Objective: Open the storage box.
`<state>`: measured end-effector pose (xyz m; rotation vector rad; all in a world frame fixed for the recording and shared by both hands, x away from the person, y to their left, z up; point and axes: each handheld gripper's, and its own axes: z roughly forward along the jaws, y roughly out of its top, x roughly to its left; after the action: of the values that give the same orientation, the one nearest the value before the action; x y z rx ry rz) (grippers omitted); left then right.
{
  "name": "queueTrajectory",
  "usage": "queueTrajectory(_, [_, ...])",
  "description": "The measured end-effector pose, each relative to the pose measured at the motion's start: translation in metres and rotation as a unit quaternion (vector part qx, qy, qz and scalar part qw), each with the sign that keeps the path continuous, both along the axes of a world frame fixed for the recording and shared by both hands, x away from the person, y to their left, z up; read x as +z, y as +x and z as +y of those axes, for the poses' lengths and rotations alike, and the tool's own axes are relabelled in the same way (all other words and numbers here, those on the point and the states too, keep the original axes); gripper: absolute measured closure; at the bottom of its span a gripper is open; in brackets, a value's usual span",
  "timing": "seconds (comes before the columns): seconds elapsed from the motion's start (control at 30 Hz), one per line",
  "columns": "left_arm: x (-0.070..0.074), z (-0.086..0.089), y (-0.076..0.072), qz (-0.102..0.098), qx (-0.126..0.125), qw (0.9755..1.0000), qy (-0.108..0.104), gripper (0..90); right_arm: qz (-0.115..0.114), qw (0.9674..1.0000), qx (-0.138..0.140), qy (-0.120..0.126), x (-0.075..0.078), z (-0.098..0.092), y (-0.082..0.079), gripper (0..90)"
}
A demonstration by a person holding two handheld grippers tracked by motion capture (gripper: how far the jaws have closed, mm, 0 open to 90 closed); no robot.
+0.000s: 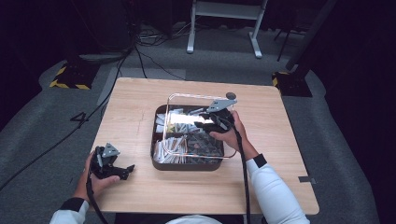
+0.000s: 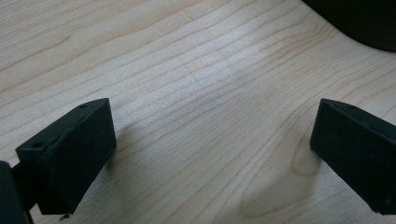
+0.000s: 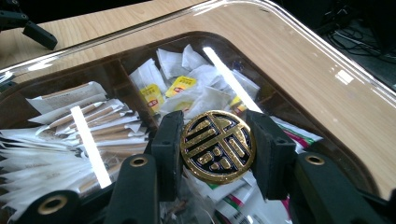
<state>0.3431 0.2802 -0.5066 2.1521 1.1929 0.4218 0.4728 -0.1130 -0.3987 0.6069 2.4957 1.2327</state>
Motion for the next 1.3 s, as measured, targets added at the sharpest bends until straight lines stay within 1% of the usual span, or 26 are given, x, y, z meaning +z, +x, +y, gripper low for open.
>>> queueTrajectory(0.13, [0.0, 0.0, 0.001, -0.001, -0.003, 1.0, 0.0, 0.4, -0.006, 1.0, -0.005, 0.002, 0.005, -0.01, -0.001, 59.4])
queueTrajectory(0.33, [0.0, 0.001, 0.001, -0.001, -0.007, 1.0, 0.0, 0.4, -0.009, 0.9998, -0.016, 0.01, 0.01, -0.026, -0.002, 59.4])
queueTrajectory(0.53, [0.0, 0.002, 0.001, -0.001, -0.014, 0.9999, 0.002, 0.5, -0.011, 0.9995, -0.026, 0.011, 0.013, -0.04, -0.004, 59.4])
queueTrajectory(0.8, [0.0, 0.003, 0.001, -0.001, -0.018, 0.9998, 0.002, 0.5, -0.014, 0.9988, -0.045, 0.015, 0.017, -0.064, -0.006, 59.4])
queueTrajectory(1.0, [0.0, 0.003, 0.001, -0.001, -0.019, 0.9998, 0.001, 0.5, -0.015, 0.998, -0.059, 0.014, 0.017, -0.079, -0.007, 59.4])
queueTrajectory(1.3, [0.0, 0.003, 0.002, -0.001, -0.022, 0.9998, 0.002, 0.5, -0.013, 0.9965, -0.082, 0.008, 0.014, -0.104, -0.008, 59.4])
